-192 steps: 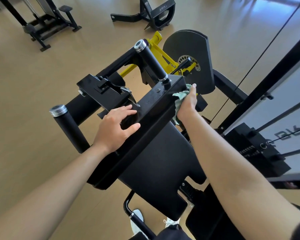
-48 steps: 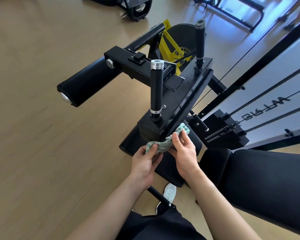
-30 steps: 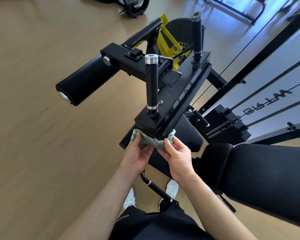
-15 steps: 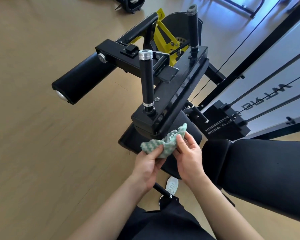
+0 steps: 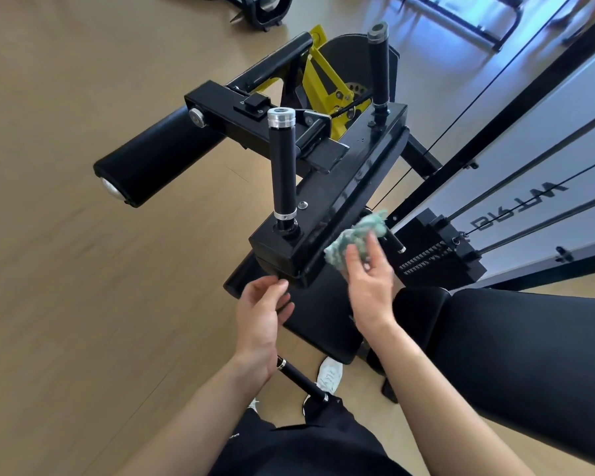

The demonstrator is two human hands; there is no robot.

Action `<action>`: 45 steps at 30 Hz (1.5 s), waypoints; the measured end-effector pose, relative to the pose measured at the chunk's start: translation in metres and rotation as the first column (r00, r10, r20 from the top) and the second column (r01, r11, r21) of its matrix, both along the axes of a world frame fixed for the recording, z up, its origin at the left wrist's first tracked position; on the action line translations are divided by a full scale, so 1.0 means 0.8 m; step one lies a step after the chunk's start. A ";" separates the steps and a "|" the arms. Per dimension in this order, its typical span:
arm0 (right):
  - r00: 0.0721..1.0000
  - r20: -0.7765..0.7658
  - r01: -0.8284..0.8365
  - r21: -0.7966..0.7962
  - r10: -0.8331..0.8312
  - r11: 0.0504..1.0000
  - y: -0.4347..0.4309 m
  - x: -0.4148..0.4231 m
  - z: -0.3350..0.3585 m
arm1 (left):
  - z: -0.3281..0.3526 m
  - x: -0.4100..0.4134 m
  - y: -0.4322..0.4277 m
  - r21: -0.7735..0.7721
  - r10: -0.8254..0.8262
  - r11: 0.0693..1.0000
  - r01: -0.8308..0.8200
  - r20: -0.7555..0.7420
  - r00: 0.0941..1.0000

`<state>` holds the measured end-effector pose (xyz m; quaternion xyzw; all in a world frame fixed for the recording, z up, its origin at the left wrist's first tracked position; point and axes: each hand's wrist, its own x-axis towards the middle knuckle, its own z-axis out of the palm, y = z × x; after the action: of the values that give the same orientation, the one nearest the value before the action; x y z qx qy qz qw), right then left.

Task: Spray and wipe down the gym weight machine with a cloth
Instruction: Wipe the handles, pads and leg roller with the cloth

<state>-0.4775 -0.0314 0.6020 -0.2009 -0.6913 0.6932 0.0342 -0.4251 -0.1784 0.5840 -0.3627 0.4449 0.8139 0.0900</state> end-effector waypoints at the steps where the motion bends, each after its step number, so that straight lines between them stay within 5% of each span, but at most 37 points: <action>1: 0.995 -0.004 -0.095 0.023 0.095 0.995 -0.013 0.002 -0.005 | -0.002 -0.001 0.003 0.006 0.009 1.000 -0.009 -0.010 1.000; 7: 0.956 -0.091 -0.253 0.219 0.278 0.942 -0.039 0.053 -0.021 | -0.011 -0.009 0.019 0.057 0.101 0.993 -0.099 -0.030 0.994; 13: 0.956 -0.049 -0.282 0.124 0.289 0.951 -0.039 0.056 -0.022 | -0.010 -0.005 0.031 0.025 0.148 0.989 -0.148 -0.019 0.989; 19: 0.971 0.004 -0.239 0.054 0.239 0.970 -0.013 -0.016 -0.016 | 0.029 0.009 0.062 -0.341 -0.031 0.939 -0.032 -0.179 0.983; 22: 0.973 0.001 -0.230 0.027 0.230 0.973 0.016 -0.055 -0.016 | 0.051 0.005 0.075 -0.594 -0.210 0.805 -0.006 -0.294 0.932; 24: 0.972 0.020 -0.232 0.000 0.232 0.973 0.036 -0.084 -0.018 | 0.052 -0.006 0.082 -0.789 -0.358 0.614 -0.023 -0.304 0.883; 28: 0.973 0.056 -0.221 -0.051 0.224 0.974 0.071 -0.136 -0.022 | 0.036 -0.024 0.095 -0.993 -0.554 0.119 0.002 -0.065 0.830; 31: 0.978 0.046 -0.197 -0.095 0.202 0.976 0.093 -0.173 -0.021 | 0.030 -0.030 0.110 -0.992 -0.546 -0.122 0.037 0.098 0.832; 38: 0.982 0.044 -0.176 -0.137 0.184 0.975 0.135 -0.240 -0.022 | 0.025 -0.036 0.132 -0.949 -0.463 -0.310 0.050 0.197 0.864; 45: 0.984 0.031 -0.166 -0.206 0.176 0.964 0.117 -0.217 -0.026 | 0.023 -0.044 0.148 -0.932 -0.393 -0.360 0.046 0.196 0.899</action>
<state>-0.6510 0.0619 0.5812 -0.1599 -0.6326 0.7551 -0.0635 -0.4601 -0.0603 0.6026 -0.0974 0.9800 0.1173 -0.1279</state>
